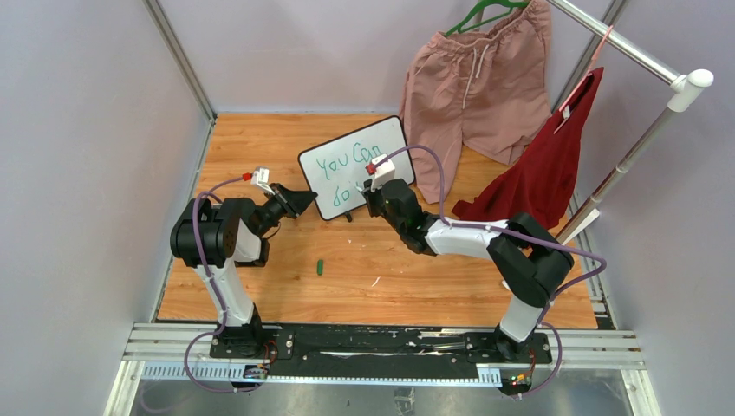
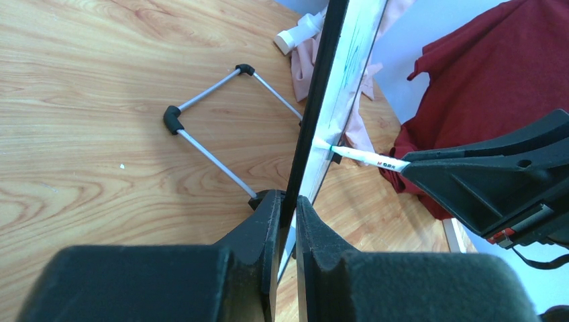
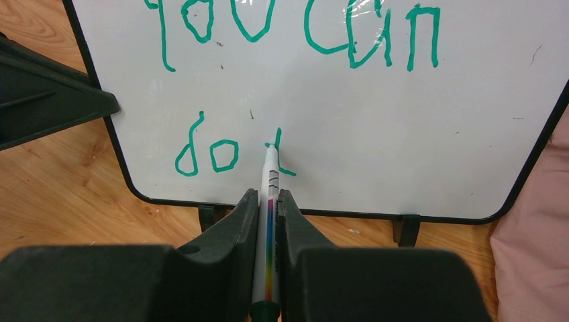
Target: Write a sentence on the whiteboard
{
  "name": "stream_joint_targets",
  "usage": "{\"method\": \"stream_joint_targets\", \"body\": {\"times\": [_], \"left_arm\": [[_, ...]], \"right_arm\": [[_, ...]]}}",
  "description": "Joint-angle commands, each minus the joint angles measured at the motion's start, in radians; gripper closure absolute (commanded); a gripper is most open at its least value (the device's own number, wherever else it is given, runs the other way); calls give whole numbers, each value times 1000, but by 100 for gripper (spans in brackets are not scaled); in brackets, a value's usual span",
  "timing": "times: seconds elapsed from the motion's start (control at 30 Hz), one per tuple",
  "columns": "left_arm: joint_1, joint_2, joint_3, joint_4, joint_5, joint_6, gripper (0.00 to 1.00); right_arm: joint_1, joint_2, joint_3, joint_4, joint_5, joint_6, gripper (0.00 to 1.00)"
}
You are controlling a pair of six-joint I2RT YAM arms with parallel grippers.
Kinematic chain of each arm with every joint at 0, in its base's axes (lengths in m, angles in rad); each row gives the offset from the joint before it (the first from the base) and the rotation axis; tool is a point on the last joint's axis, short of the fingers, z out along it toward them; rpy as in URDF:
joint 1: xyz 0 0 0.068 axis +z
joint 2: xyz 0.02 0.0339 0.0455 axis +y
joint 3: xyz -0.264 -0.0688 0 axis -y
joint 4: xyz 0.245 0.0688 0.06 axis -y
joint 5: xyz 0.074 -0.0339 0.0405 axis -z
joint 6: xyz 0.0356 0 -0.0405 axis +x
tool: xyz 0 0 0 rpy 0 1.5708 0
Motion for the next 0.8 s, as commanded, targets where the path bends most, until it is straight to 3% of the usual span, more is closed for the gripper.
{"method": "stream_joint_targets", "body": {"times": [0.0,0.77], "left_arm": [[-6,22,-3,34,0,14,100],[-7,21,-3,33,0,17,100]], "right_arm": [[-23,-15,3,-5,50,-10,100],[-31,-77,1,37,19,-15,100]]}}
